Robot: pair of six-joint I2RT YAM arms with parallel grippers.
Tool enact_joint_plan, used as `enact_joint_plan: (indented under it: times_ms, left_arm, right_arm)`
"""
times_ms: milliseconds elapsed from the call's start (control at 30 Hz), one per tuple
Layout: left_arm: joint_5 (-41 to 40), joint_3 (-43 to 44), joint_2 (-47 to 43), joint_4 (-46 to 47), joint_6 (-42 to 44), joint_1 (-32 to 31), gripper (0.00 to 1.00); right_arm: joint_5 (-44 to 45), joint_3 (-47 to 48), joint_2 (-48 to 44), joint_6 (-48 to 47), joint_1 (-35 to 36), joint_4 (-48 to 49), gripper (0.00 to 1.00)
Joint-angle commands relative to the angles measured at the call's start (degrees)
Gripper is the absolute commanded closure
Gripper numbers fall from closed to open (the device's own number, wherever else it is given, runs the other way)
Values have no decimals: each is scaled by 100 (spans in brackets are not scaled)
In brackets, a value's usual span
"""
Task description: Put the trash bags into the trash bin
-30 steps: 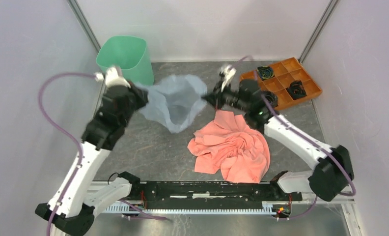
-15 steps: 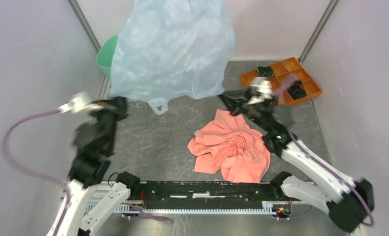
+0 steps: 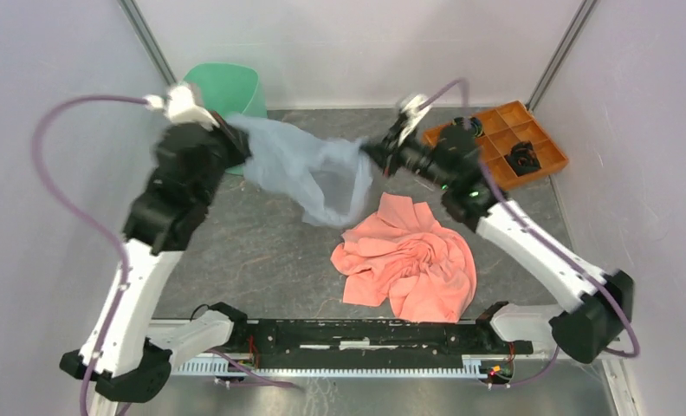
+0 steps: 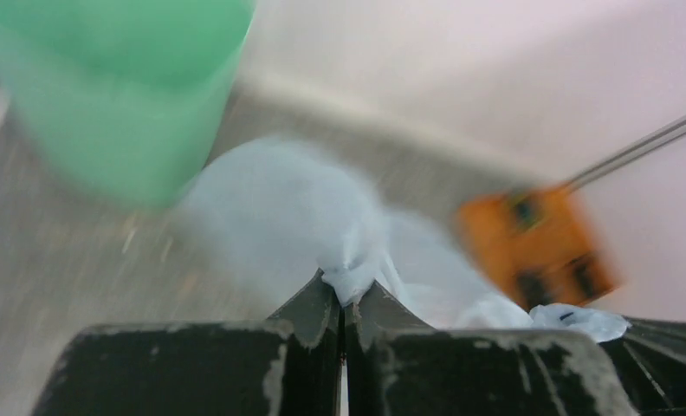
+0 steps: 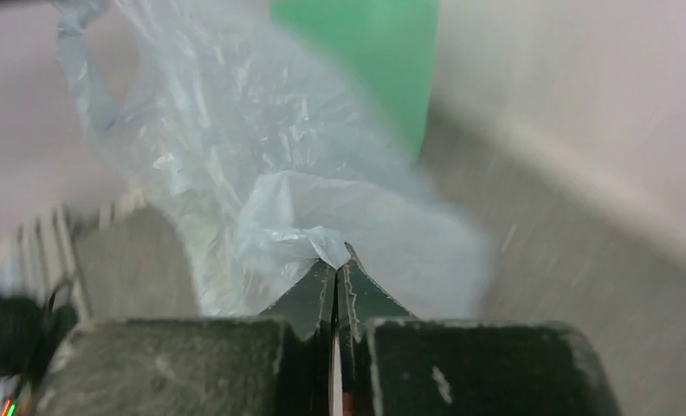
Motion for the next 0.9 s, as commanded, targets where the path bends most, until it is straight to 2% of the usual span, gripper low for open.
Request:
enact_joint_plan:
  times_ms: [0, 67, 167, 233, 333, 400, 467, 533, 600, 667, 767, 867]
  left_arm:
    - [195, 1959, -208, 1299, 1106, 28, 98]
    - [413, 1590, -768, 2171, 1109, 28, 98]
    - [531, -108, -2017, 3722, 1007, 18, 98]
    - [134, -1043, -2402, 3864, 757, 20, 98]
    - [-457, -1893, -2394, 2595, 166, 19, 98]
    - [-852, -2306, -1985, 1010, -744, 26, 98]
    - [-776, -2792, -1482, 241, -1279, 27, 98]
    - [-347, -3126, -1065, 27, -1426, 21, 98]
    - [-59, -3141, -841, 135, -1417, 27, 98]
    - [40, -2744, -750, 362, -1218, 35, 98]
    - [-77, -1182, -460, 698, -469, 71, 98]
    - [260, 520, -167, 1249, 349, 71, 98]
  right_arm:
    - [444, 1530, -1056, -889, 9, 456, 99]
    - [333, 924, -1723, -764, 3, 1514, 99]
    - [213, -746, -2610, -583, 10, 3339, 99]
    - [400, -1384, -2687, -533, 4, 3394, 99]
    - [821, -1776, -2113, -297, 13, 2288, 99]
    - [823, -2064, -1493, -42, 9, 1826, 99]
    - [505, -2283, -828, 203, 8, 1663, 99]
    - [-92, -2223, -198, 283, 7, 1489, 99]
    - [-377, -1976, 117, 298, 3, 1345, 99]
    - [-323, -1543, 97, 145, 5, 1130, 99]
    - [193, -371, -172, -421, 8, 503, 99]
    - [550, 825, -499, -759, 11, 204, 99]
